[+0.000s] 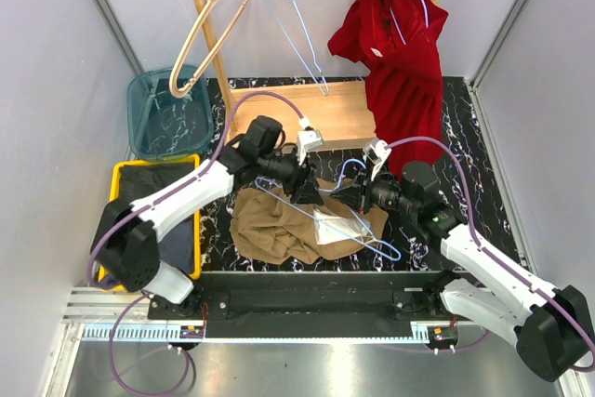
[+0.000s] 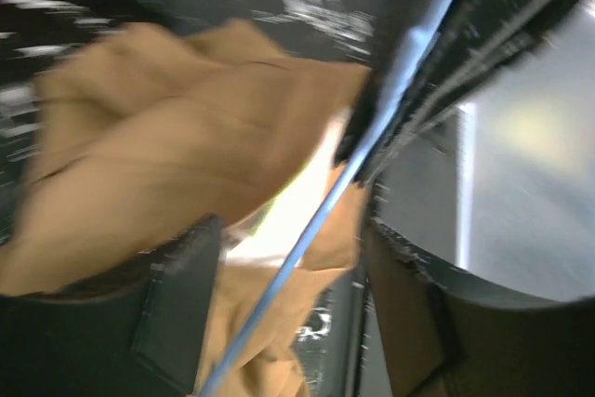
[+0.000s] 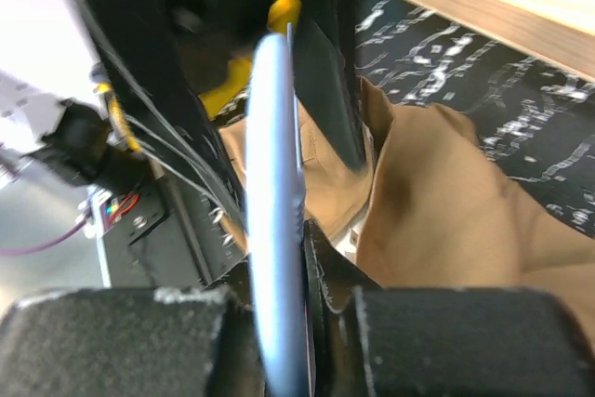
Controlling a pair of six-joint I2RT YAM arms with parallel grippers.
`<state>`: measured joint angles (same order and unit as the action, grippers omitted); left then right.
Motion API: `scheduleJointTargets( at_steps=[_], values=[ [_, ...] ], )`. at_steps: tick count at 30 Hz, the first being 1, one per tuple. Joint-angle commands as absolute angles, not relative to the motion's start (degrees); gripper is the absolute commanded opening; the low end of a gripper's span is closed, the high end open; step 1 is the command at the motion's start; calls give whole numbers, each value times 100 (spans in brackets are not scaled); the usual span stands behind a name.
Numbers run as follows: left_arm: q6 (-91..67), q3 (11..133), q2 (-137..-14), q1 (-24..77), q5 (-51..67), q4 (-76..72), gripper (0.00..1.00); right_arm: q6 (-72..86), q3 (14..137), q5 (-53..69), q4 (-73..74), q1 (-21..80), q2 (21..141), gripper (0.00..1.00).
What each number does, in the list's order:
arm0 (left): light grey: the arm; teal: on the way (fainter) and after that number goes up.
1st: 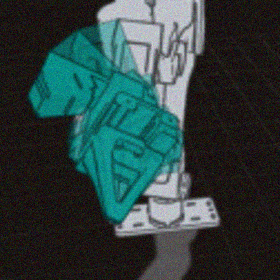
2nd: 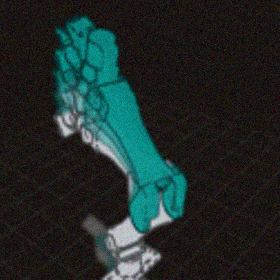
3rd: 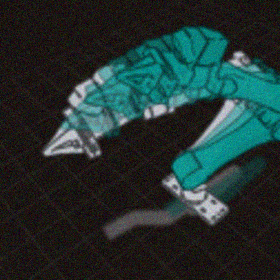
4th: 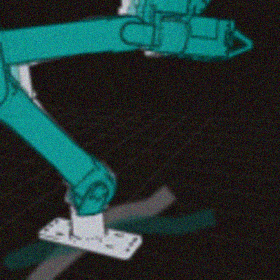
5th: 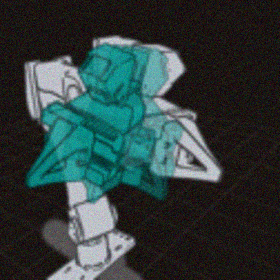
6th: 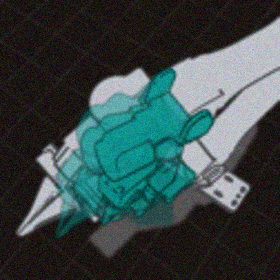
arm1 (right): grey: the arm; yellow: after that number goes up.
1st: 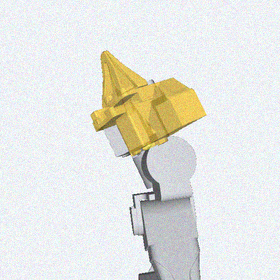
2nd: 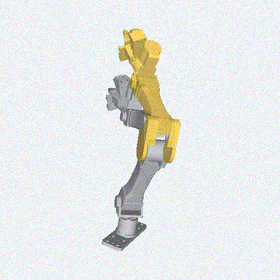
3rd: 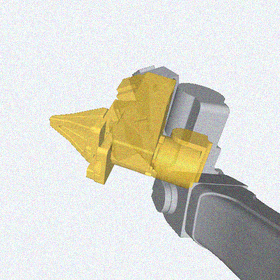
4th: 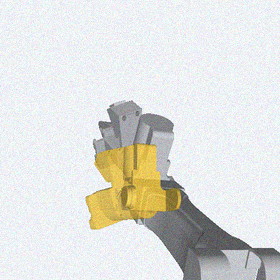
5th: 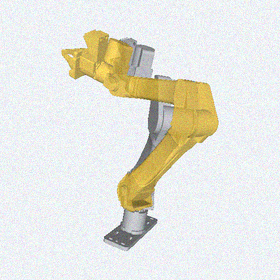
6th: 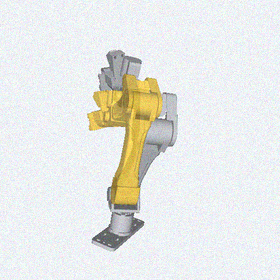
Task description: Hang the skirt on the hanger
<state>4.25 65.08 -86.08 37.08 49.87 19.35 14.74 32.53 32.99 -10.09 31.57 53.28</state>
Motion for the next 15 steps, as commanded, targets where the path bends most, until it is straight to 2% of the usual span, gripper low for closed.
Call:
scheduleJointTargets(
  at_steps=[1, 4, 10, 15],
  values=[
    [-402, 6399, -7709, 3665, 3070, 1249, 70, 1494, 3419, 2506, -958, 3190, 5142, 0],
    [-860, 6048, -7165, 3674, 1946, 1038, 72, 1608, 3323, 2198, -1089, 3190, 5001, 0],
    [-1678, 4686, -5996, 3876, 1162, 887, 73, 1784, 3392, 1635, -1012, 3190, 4773, 0],
    [-2327, 3771, -5546, 4253, 441, 1177, 73, 1793, 3524, 1450, -782, 3190, 4825, 0]
  ],
)
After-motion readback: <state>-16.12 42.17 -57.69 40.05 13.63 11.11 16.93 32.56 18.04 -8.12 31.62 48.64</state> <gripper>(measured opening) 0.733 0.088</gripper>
